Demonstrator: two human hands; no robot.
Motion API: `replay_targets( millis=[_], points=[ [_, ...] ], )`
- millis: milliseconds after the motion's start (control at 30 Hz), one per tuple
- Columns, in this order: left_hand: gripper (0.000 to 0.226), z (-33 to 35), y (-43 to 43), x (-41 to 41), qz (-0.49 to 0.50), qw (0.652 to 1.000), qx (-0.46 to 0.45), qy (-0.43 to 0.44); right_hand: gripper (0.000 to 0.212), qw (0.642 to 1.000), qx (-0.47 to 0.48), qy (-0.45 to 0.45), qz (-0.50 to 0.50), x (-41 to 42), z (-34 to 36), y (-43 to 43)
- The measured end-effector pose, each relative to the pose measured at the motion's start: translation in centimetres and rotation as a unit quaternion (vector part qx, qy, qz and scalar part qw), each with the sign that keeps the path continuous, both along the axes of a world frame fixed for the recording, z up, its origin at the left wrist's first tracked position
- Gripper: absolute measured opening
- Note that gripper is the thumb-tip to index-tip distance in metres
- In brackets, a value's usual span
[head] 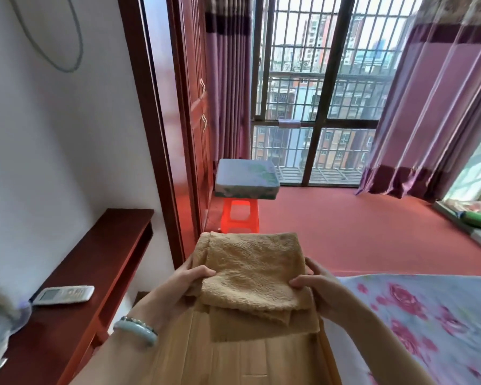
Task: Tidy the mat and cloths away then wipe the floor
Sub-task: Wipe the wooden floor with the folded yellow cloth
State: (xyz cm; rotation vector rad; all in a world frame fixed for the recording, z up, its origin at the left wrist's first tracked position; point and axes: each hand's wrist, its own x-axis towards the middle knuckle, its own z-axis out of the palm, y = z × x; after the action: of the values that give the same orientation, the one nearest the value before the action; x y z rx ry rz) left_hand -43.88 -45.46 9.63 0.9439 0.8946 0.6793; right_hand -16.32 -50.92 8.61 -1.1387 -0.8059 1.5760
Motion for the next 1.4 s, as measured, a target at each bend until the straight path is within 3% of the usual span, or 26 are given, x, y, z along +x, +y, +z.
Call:
replay_targets(
  millis=[167,267,867,1067,1200,1400],
  points=[
    [0.082,-1.1,8.7,2.4,0.020,1.000,-0.009,-0.006,0.068,1.000,-0.016,0.003,0.010,3.3,-0.5,8.7],
    [0.072,-1.9,13.6,3.7,0.018,0.999,-0.020,-0.020,0.070,1.000,-0.017,0.005,0.019,4.4,-1.0,13.8],
    [0.076,-2.9,49.5,11.0,-0.035,0.999,-0.021,-0.012,0.065,0.999,-0.020,0.033,-0.030,11.5,-2.6,47.6],
    [0.052,-4.4,59.4,14.7,-0.043,0.998,-0.027,0.023,0.068,0.998,-0.037,0.026,-0.038,15.5,-4.2,57.3],
    [0.061,-5.4,66.6,17.8,-0.032,0.999,-0.019,0.032,0.066,0.999,-0.039,0.022,-0.028,18.6,-4.9,64.9],
    [0.057,-5.1,77.1,24.3,-0.032,0.999,-0.032,0.029,0.068,0.998,-0.050,0.042,-0.024,24.7,-5.1,76.3]
  ],
)
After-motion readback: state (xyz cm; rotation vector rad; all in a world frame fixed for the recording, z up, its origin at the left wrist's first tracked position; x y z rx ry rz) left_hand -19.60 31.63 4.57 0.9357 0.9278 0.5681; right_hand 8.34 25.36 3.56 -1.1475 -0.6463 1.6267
